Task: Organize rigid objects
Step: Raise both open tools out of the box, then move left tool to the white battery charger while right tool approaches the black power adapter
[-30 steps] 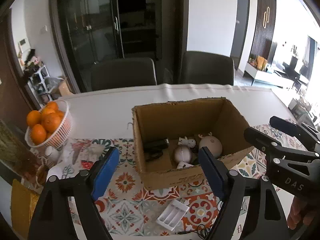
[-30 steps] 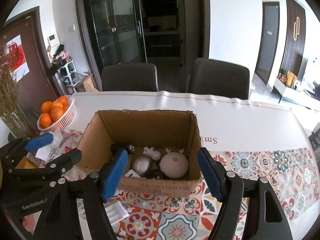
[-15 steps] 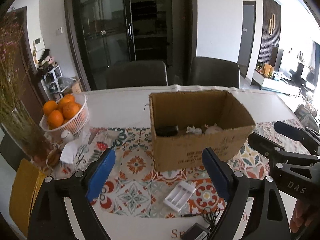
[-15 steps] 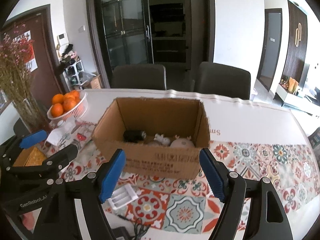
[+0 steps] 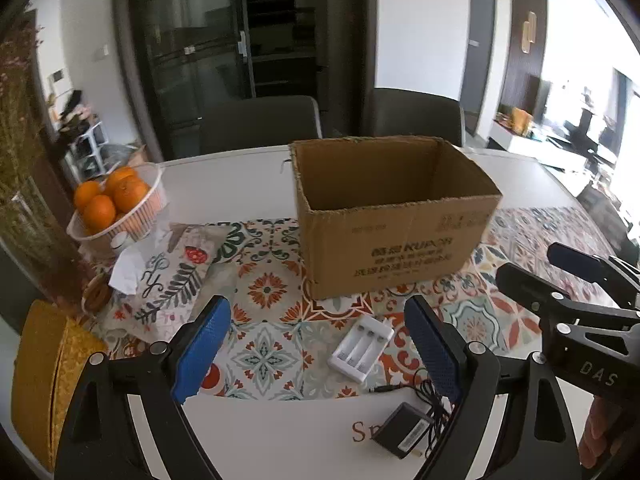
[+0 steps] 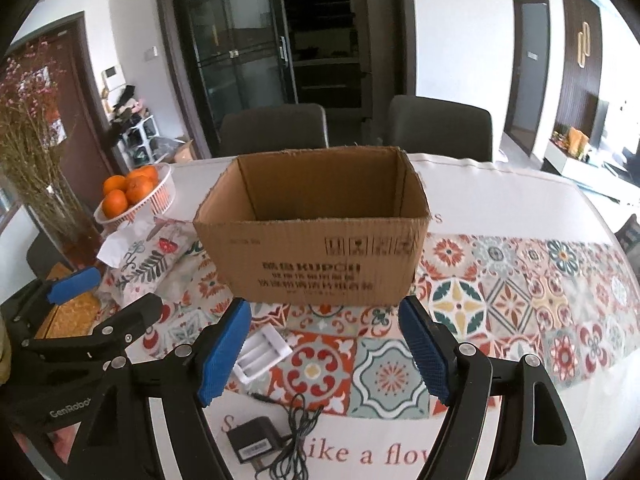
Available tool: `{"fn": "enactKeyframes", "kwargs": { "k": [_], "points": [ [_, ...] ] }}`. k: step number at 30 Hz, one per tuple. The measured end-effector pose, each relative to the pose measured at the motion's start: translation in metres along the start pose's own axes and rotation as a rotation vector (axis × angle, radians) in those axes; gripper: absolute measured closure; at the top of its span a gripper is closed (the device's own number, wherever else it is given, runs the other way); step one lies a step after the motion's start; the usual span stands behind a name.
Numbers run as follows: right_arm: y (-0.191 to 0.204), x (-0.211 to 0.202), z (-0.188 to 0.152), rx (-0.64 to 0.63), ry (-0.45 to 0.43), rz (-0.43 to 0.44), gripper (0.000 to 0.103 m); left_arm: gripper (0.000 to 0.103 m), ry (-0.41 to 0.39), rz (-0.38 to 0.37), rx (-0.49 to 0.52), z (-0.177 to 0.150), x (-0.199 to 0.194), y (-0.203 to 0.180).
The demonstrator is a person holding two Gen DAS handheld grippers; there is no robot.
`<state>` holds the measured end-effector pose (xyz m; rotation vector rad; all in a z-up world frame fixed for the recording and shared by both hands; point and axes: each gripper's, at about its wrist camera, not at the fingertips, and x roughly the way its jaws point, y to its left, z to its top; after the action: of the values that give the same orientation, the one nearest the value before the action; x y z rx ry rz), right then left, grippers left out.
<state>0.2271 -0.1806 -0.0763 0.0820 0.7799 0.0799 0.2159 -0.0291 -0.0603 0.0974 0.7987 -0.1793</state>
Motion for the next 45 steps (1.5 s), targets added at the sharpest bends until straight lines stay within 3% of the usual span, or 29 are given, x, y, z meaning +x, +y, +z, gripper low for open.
{"fn": "enactKeyframes", "kwargs": {
  "k": [17, 33, 45],
  "points": [
    [0.043, -0.016, -0.041, 0.112, -0.039, -0.124, 0.026, 0.014, -0.001, -0.128, 0.167, -0.021, 0.007, 0.029],
    [0.058, 0.004, -0.084, 0.229, 0.059, -0.169, 0.026, 0.014, 0.027, -0.201, 0.297, -0.049, 0.034, 0.036],
    [0.059, 0.032, -0.115, 0.309, 0.162, -0.193, 0.026, 0.014, 0.054, -0.205, 0.342, -0.065, 0.064, 0.037]
  ]
}}
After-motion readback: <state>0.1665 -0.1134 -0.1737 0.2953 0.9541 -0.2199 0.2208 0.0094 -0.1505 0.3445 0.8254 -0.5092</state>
